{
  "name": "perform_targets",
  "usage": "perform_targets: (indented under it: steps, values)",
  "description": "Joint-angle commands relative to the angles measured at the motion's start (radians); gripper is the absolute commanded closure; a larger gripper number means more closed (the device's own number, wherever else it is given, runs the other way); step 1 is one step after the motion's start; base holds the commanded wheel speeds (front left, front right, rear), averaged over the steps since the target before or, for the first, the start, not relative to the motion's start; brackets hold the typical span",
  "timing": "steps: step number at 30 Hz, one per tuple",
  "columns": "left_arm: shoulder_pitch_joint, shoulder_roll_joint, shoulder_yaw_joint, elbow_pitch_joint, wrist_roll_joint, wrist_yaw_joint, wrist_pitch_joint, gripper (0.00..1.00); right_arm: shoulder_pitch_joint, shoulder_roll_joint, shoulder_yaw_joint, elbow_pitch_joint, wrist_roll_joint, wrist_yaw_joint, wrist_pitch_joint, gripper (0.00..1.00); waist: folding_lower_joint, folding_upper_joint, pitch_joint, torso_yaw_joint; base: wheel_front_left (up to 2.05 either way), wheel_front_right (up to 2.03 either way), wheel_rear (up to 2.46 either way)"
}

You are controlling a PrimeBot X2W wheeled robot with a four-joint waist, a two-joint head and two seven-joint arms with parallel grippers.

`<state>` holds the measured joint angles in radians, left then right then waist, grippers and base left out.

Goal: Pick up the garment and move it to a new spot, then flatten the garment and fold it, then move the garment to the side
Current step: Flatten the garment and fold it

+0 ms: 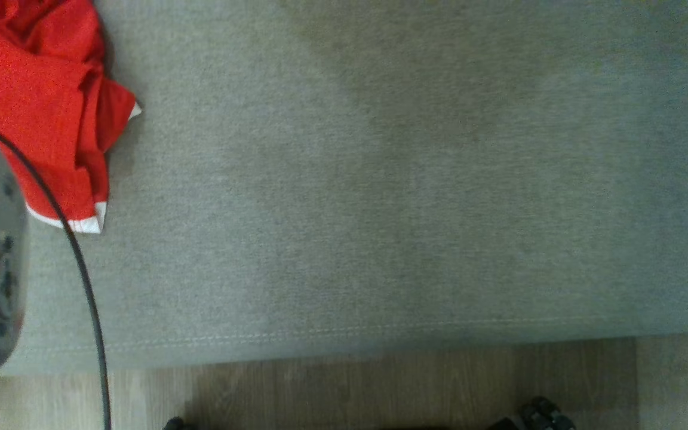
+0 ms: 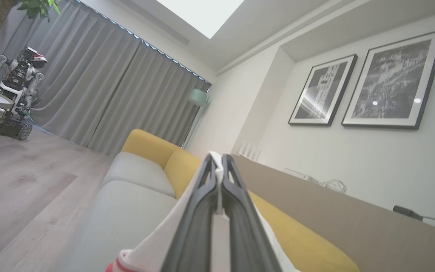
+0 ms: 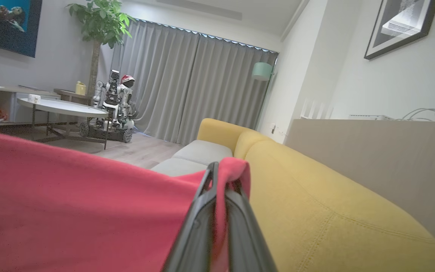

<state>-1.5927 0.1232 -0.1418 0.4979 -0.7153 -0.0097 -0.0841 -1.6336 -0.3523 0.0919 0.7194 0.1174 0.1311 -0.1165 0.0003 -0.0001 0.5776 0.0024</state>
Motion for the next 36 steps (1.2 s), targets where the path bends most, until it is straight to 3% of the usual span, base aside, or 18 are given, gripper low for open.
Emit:
perform_targets:
  steps: [1,7,16,21,26,36]
  values:
    - [-0.032,0.037,0.000,-0.023,0.001,-0.011,-0.010,1.00,-0.044,-0.003,-0.006,-0.020,-0.008,0.000,-0.025,1.00,-0.0003,0.0001,0.037,0.032,0.00,0.00,0.00]
    - [0.089,0.012,-0.037,0.052,0.003,-0.055,-0.066,1.00,0.062,0.000,0.011,0.102,0.019,0.000,-0.128,1.00,-0.0003,0.0001,0.038,0.066,0.00,0.00,0.00]
    - [0.459,0.027,-0.167,0.065,0.044,-0.101,-0.087,1.00,0.444,0.021,0.091,0.129,0.124,0.000,-0.145,1.00,-0.0003,0.0001,-0.089,0.083,0.00,0.00,0.00]
    - [0.698,0.067,-0.269,0.038,0.076,-0.112,-0.075,1.00,0.616,0.018,0.142,0.182,0.230,0.000,-0.143,1.00,-0.0003,0.0001,-0.193,0.085,0.00,0.00,0.00]
    - [0.897,0.125,-0.352,-0.013,0.043,-0.119,-0.028,1.00,0.731,0.008,0.225,0.201,0.298,0.000,-0.131,1.00,-0.0003,0.0001,-0.288,0.083,0.00,0.00,0.00]
    - [1.118,0.284,-0.426,-0.157,-0.076,-0.121,0.029,1.00,0.844,-0.024,0.320,0.252,0.292,0.000,-0.112,1.00,-0.0003,0.0001,-0.382,0.071,0.00,0.00,0.00]
